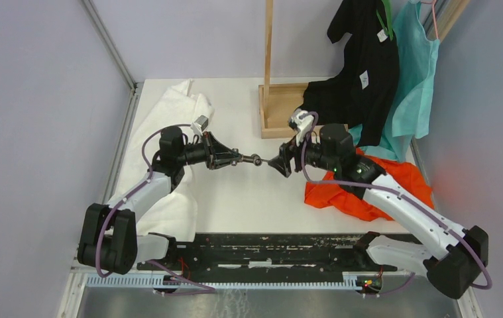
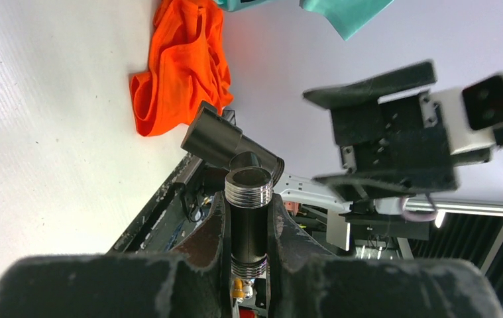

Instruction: Install the water faucets

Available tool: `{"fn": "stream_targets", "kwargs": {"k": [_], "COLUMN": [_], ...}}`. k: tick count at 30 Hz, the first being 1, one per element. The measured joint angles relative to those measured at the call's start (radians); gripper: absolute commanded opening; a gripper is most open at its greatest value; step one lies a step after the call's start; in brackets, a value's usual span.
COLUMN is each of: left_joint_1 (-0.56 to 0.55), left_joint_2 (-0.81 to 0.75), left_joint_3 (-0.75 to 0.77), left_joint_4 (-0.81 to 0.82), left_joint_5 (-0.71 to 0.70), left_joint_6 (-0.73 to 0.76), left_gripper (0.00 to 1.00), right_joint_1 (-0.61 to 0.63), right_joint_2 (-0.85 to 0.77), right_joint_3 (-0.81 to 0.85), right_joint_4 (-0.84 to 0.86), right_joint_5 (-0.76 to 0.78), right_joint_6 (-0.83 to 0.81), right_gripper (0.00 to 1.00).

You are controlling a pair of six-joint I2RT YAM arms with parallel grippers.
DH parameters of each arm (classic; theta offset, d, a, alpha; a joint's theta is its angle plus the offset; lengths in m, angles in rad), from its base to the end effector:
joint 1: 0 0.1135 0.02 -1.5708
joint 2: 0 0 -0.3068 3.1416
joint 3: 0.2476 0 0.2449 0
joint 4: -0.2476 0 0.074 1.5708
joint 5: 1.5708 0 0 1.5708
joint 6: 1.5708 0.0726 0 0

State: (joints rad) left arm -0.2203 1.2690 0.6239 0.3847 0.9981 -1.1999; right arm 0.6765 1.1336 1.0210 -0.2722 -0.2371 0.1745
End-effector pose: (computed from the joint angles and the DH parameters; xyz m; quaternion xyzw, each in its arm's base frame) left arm 0.2444 -0.1173 0.2824 -0.0702 0.7516 -0.6365 0.1583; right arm 0.1973 0.1803 0.3701 -0.2685 0.7812 0.3184 0.4650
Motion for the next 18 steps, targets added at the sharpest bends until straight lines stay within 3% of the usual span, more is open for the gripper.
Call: {"fn": "stream_targets", "kwargs": {"k": [2,6,13,18], "left_joint_1": [0.000,0.000,-0.001,-0.002], "left_joint_2": [0.000,0.000,0.000,-0.008], "left_joint_3": [0.000,0.000,0.000,0.000], "left_joint_4": [-0.009,-0.025,-0.040,-0.045], "left_joint_5": [0.000,0.000,0.002,0.005], "left_joint_6": [0.010,0.014,0.014,0.014], "left_gripper": [0.03,0.03,0.03,0.03], "right_joint_1": [0.008,0.078,0.153,0.154], "right_joint_2": [-0.060,-0.143,-0.060,0.031], "right_joint_3": [-0.123,-0.328,-0.309,-0.307], "right_joint_4": [0.117,0.251,0.338,0.431], "right_joint_5": [-0.088,-0.153,-0.119,-0.066], "right_joint_6": [-0.066,-0.237,-0.500,-0.552], "right_gripper": [0.84,0.85,0.81,0.78]}}
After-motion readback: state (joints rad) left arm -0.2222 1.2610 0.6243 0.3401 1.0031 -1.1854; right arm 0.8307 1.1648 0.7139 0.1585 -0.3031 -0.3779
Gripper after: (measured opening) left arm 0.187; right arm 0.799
